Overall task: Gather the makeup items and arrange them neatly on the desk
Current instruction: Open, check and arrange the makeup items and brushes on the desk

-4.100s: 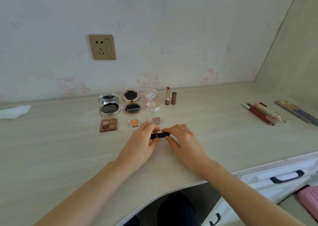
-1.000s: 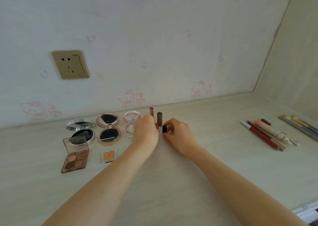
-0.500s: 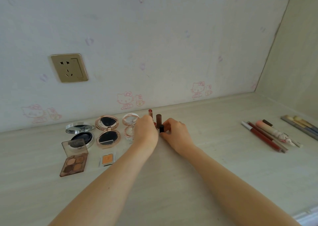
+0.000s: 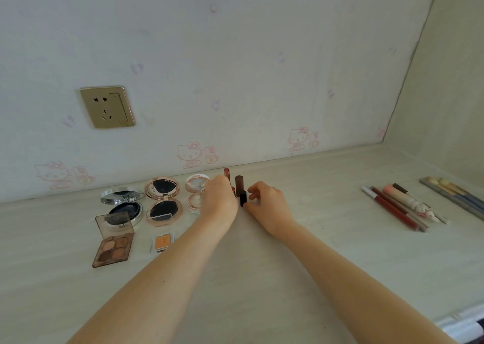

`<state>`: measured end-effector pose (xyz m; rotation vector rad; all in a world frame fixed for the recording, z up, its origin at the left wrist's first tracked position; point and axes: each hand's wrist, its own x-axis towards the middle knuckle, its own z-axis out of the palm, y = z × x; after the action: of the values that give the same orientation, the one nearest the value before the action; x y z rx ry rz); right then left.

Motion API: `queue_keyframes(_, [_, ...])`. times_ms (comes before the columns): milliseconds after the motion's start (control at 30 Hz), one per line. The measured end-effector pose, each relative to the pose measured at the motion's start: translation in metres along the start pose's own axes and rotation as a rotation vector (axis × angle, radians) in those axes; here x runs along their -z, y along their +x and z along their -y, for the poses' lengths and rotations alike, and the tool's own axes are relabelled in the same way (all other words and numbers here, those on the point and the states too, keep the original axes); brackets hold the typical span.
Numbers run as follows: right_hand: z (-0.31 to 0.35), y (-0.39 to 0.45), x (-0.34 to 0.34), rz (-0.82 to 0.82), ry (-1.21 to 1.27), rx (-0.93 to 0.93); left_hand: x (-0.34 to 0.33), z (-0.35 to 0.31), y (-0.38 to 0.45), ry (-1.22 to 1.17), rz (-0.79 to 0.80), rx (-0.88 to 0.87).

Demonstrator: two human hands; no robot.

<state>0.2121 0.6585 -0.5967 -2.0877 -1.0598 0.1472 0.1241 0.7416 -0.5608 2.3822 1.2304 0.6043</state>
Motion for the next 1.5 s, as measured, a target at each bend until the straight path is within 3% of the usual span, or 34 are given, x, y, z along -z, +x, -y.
queue_keyframes(200, [-0.004,-0.015,0.021,0.012,-0.154,0.049,0.015,-0.004,-0.014,0.017,-0.017,-0.047])
queue_keyframes(533, [-0.021,-0.068,0.076,0.039,-0.461,0.099,0.016,-0.012,-0.056,0.032,-0.057,-0.362])
queue_keyframes(833, [-0.059,-0.106,0.131,-0.001,-0.549,0.046,-0.025,-0.047,-0.091,0.102,0.139,-0.567])
queue_keyframes(1200, [-0.121,-0.111,0.202,-0.068,-0.626,-0.045,-0.083,-0.115,-0.076,0.188,0.258,-0.814])
queue_keyframes(1500, [-0.166,-0.089,0.238,-0.150,-0.720,-0.243,-0.125,-0.188,-0.044,0.089,0.373,-0.858])
